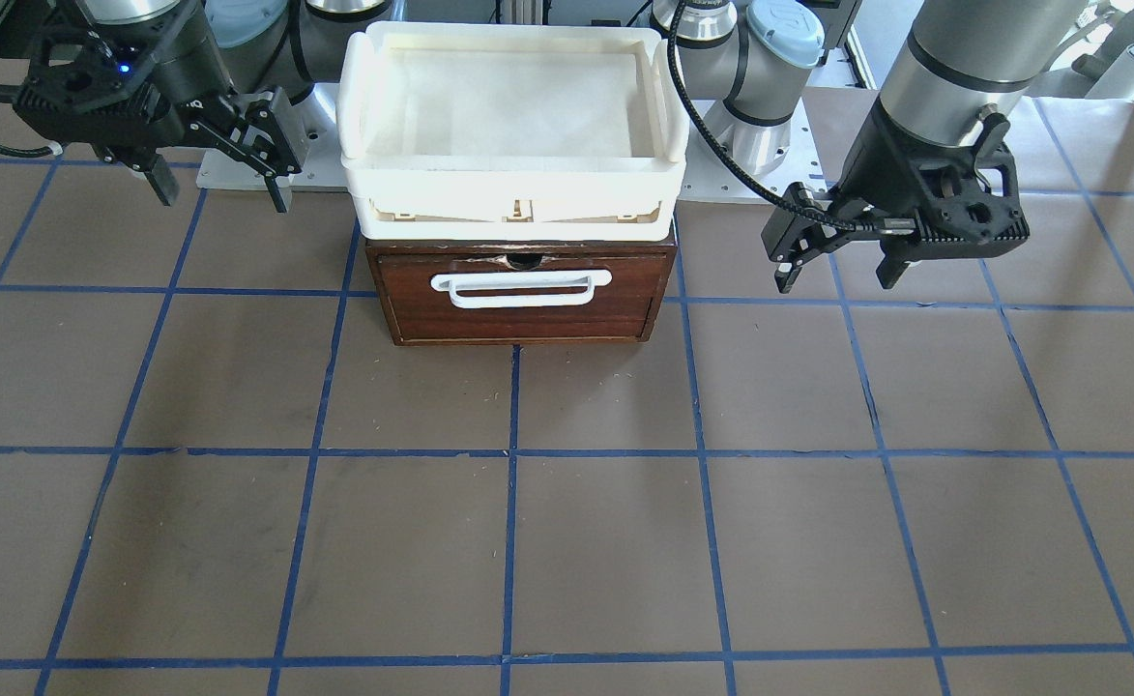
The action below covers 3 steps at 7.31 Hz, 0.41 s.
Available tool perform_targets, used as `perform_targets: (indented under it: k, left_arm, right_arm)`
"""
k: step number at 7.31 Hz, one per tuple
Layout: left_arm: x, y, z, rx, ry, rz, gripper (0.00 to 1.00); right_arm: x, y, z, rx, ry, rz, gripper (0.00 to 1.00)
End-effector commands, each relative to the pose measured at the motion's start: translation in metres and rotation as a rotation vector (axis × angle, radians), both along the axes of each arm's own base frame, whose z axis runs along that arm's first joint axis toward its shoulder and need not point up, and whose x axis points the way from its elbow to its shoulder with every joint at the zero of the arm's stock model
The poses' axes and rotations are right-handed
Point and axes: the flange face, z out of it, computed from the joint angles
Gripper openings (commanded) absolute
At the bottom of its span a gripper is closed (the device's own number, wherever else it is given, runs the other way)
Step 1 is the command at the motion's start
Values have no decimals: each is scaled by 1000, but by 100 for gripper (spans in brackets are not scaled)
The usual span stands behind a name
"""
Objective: Put scissors in drawer and close it
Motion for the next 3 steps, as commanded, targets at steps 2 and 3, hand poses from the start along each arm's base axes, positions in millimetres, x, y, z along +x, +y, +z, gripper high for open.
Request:
perform_targets:
  k: [2, 3]
  left_arm:
    - [0, 5, 2, 5, -2, -1, 100]
    - [1, 6, 1, 8, -1, 0, 100]
  right_arm:
    - [0, -1, 0, -3, 0, -1, 100]
    - [0, -1, 0, -5, 0, 0, 100]
